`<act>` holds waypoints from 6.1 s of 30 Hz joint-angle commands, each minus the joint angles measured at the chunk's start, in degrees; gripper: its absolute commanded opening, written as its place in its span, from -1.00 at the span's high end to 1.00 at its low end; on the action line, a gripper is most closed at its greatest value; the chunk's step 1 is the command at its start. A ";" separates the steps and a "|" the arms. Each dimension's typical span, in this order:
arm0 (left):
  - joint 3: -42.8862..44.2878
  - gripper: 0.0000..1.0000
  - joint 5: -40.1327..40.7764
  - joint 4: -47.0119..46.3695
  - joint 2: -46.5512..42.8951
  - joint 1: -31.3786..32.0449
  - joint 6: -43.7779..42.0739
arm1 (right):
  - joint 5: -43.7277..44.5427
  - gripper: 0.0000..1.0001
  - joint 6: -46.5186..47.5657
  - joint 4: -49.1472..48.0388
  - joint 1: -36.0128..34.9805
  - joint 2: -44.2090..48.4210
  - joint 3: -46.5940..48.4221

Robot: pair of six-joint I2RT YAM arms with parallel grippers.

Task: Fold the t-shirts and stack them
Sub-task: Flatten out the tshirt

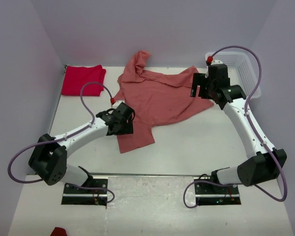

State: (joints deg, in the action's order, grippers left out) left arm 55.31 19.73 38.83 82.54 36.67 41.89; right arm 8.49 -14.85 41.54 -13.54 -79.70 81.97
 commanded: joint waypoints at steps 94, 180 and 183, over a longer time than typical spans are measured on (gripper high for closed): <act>-5.38 -0.11 -5.31 -6.31 2.98 5.70 12.87 | -0.93 -0.79 -1.23 -6.03 -0.87 10.00 -7.44; 3.66 1.00 14.03 19.00 -20.84 -10.12 5.57 | 3.90 -0.29 -17.76 -5.95 -0.61 -13.37 -23.88; 3.93 1.00 13.67 18.56 -21.28 -10.12 5.13 | 3.64 -0.22 -17.67 -6.03 -0.70 -15.04 -22.65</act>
State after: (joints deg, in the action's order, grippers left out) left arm 59.13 33.41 59.68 62.67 27.00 48.38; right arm 12.38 -32.05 36.34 -14.22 -93.60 56.66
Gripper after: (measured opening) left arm 0.005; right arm 0.621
